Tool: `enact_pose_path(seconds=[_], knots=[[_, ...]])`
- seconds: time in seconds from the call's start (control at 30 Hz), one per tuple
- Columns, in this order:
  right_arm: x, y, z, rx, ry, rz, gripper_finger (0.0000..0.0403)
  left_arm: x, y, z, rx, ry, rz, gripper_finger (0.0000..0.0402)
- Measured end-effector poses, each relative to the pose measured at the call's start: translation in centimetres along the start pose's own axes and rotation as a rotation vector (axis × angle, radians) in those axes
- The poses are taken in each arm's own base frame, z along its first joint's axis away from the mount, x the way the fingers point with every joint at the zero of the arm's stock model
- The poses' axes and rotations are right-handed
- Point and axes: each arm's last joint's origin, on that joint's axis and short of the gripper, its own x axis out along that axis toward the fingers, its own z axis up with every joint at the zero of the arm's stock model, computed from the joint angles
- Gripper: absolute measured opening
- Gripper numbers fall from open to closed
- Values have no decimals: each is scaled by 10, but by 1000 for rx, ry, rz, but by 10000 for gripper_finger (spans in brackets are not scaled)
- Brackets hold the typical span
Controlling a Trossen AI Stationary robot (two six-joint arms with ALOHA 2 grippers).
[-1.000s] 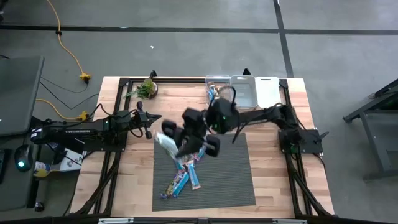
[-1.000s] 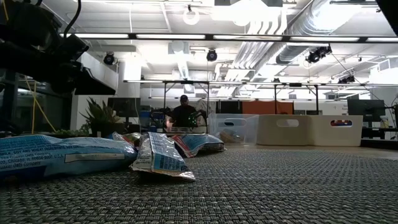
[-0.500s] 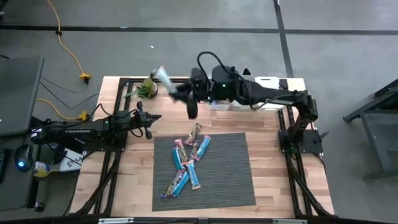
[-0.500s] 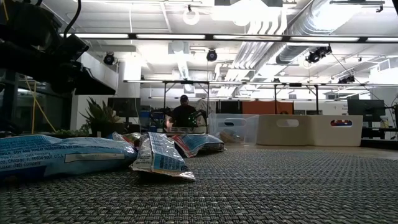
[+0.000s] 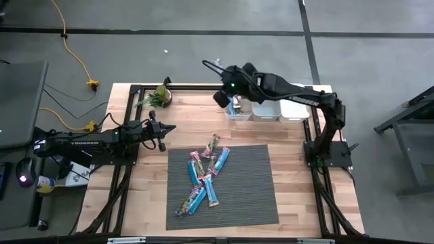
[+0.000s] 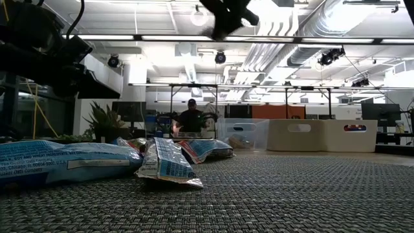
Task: Pick and place Granola Bars by type
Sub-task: Put the yellow granola bar into the transparent bin
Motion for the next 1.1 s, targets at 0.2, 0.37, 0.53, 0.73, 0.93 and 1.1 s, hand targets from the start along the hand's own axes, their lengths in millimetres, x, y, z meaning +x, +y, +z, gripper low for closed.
enact_pose_path(seconds=[0.2,0.37,0.53,0.73,0.93,1.1], knots=[[47,-27,-28,16,158,-111,83,0,0,0,0,0,0,1],[101,-46,-74,190,238,-51,82,0,0,0,0,0,1,1],[130,-67,-109,431,299,-17,82,0,0,0,0,0,0,1],[140,-80,-125,620,362,11,82,0,0,0,0,0,0,1],[141,-83,-124,678,379,47,82,0,0,0,0,0,0,1],[139,-83,-128,683,430,49,82,0,0,0,0,0,0,1]])
